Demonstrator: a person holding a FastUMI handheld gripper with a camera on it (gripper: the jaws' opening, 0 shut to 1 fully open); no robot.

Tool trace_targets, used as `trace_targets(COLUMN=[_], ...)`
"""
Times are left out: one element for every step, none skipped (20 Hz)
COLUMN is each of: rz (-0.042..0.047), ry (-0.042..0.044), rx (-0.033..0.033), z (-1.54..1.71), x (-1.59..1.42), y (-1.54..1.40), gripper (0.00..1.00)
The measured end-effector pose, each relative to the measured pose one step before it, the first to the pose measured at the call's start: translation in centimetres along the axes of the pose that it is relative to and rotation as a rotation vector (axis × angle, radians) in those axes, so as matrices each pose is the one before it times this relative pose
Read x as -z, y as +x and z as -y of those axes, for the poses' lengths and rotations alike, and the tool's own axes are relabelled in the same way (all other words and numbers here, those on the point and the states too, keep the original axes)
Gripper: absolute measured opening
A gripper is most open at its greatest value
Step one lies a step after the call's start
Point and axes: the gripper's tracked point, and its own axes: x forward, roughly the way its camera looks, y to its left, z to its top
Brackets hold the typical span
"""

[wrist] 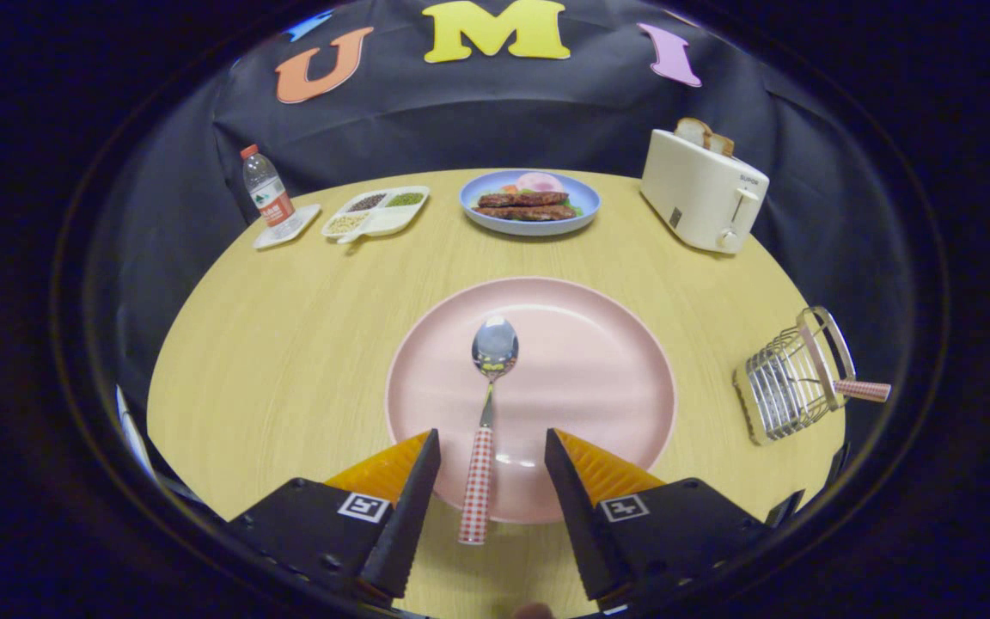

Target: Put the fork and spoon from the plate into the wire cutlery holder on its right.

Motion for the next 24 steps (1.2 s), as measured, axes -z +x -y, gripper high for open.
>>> trace_targets(rz=[-0.01291, -0.01266, -0.01275, -0.00664, -0.00521, -0.00315, -0.00571, -0.01282, -0.01182, -0.00041, -0.00736, -0.01027, -0.00939, -0.00502, -0.00606, -0.00528, -0.00154, 0.00194, 0.00358, 0.00841, 0.01261, 0.01099, 0.01174, 0.00794], ry=[0.00393, 0.00256, 0.00023, 0.00028, -0.0032, -0.00114, -0.00063, -0.00134, 0.00333, 0.00468, -0.00124, 0.00524, 0.00581, -0.00125, 0.00137, 0.0087, 0.00951, 0.00634, 0.00511, 0.00122, -0.00163, -0.00796, -0.00745, -0.01043], rx=[0.00541, 0.00607, 0.00785, 0.00401, 0.01155, 0.01557, 0.00816, -0.00152, -0.00806, -0.00687, 0.01533, -0.01495, -0.01669, -0.00318, -0.00845, -0.01814, -0.01549, -0.0132, -0.01043, -0.00522, -0.00054, 0.00529, 0.00689, 0.01255], z=[0.009, -0.085, 0.171, 0.024, 0.173, 0.313, 0.282, -0.017, -0.022, 0.237, 0.419, 0.108, 0.075, 0.436, 0.414, 0.259, 0.45, 0.624, 0.823, 1.024, 1.258, 1.457, 1.592, 1.758], x=[0.227, 0.236, 0.145, 0.066, 0.031, 0.079, -0.062, 0.159, 0.055, -0.409, 0.236, -0.1, -0.06, -0.157, -0.251, -0.292, -0.459, -0.488, -0.692, -0.76, -0.991, -0.816, -0.888, -0.71], y=[0.115, 0.699, 0.075, 0.042, 0.104, 0.095, -0.253, 0.387, -0.06, -0.193, -0.214, -0.138, -0.287, -0.676, -0.794, -0.921, -1.125, -1.505, -1.48, -1.435, -1.562, -1.54, -1.528, -1.343], gripper=[0.67, 0.61, 0.56, 0.51, 0.42, 0.34, 0.19, 0.14, 0.14, 0.14, 0.09, 0.03, 0.03, 0.03, 0.03, 0.03, 0.03, 0.03, 0.03, 0.03, 0.03, 0.03, 0.03, 0.03])
